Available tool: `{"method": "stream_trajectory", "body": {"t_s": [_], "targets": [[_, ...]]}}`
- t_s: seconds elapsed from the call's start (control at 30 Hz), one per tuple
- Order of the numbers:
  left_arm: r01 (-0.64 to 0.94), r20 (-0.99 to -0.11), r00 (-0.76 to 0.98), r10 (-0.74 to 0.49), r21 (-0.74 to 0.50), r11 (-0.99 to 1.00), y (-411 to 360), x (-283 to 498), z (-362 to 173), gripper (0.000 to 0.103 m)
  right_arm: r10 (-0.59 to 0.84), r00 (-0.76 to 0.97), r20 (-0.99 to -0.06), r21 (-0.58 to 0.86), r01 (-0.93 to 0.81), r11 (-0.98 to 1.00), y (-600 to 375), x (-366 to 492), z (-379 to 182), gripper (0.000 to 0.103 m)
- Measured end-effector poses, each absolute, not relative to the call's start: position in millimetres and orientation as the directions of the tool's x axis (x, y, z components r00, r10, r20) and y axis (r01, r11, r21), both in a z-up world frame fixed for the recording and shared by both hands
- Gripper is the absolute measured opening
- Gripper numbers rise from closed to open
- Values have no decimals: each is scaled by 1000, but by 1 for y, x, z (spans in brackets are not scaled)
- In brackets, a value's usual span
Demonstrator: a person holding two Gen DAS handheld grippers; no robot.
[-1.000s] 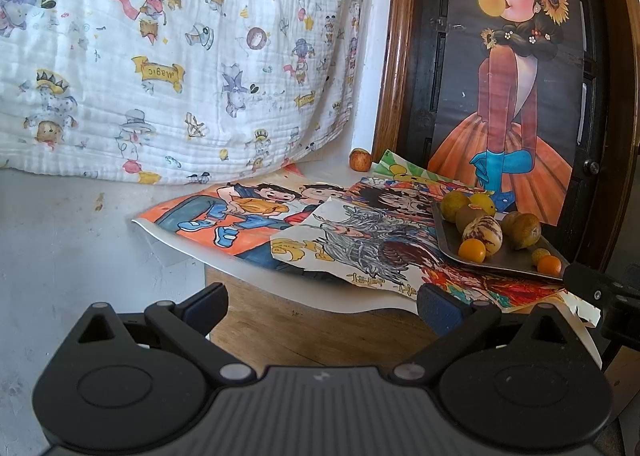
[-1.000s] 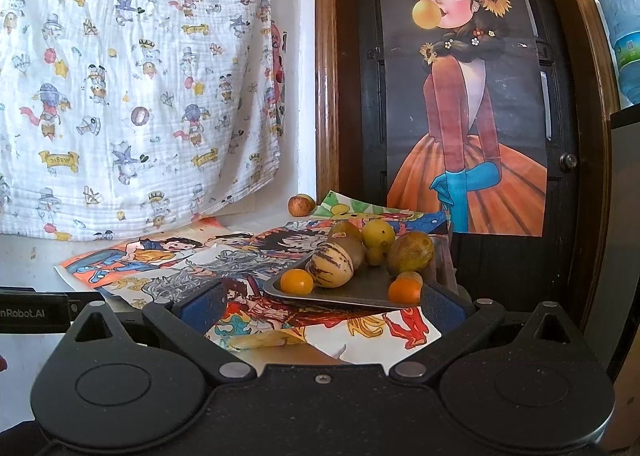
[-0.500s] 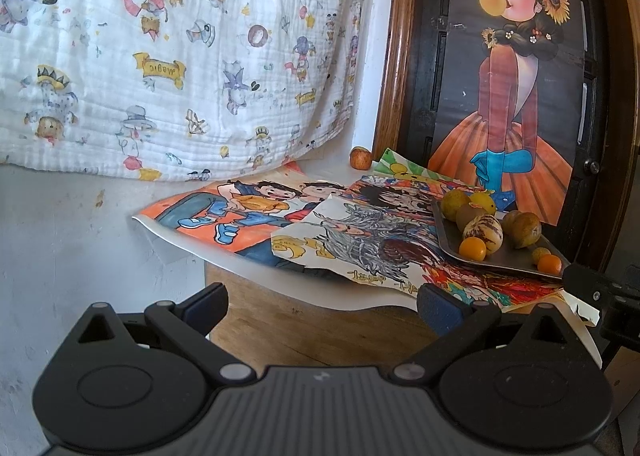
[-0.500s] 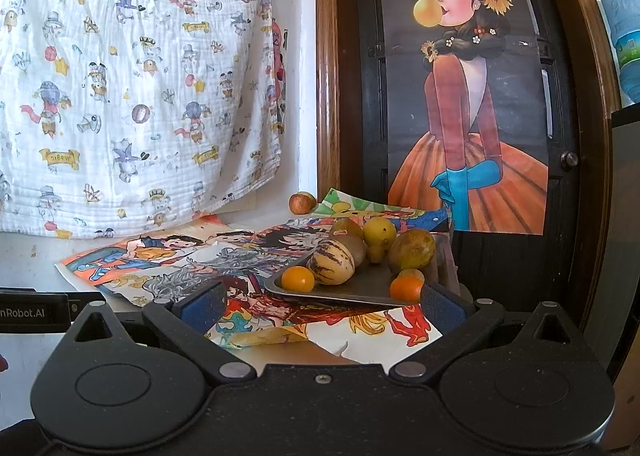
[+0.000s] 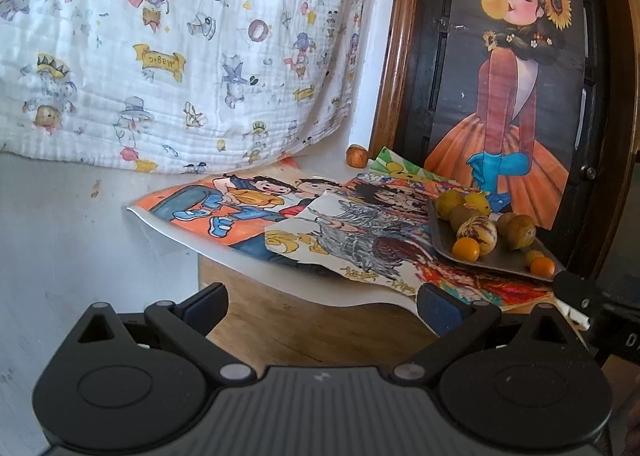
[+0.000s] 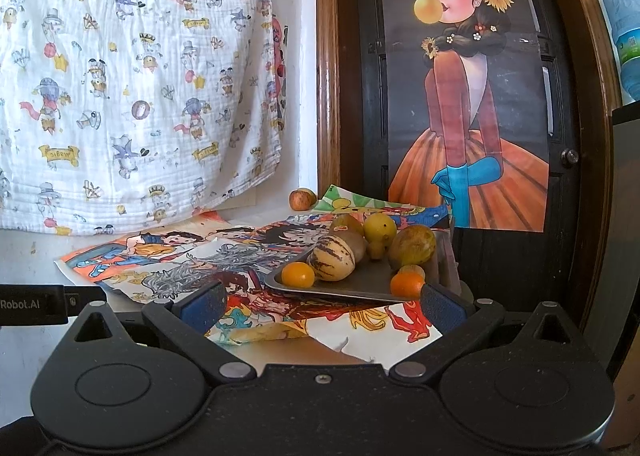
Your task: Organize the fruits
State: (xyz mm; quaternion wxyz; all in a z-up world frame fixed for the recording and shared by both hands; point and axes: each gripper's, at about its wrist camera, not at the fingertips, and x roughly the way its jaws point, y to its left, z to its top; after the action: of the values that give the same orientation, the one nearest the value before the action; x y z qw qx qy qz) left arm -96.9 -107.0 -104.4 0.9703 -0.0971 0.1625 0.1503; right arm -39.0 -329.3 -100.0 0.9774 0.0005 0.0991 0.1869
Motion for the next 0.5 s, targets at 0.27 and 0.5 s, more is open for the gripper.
{"method": "stream_trajectory", "body": {"t_s": [0.27,0.5], "targets": [[-337,-333,902,276,-141,931,-108,-99,-103,103,368,909,-197,36,-368,929,-328,-39,-100,103],[-336,-316,907,280,-138,932,-110,-102,-102,103,371,907,-200,35,-372,928,-327,-39,-102,103]]}}
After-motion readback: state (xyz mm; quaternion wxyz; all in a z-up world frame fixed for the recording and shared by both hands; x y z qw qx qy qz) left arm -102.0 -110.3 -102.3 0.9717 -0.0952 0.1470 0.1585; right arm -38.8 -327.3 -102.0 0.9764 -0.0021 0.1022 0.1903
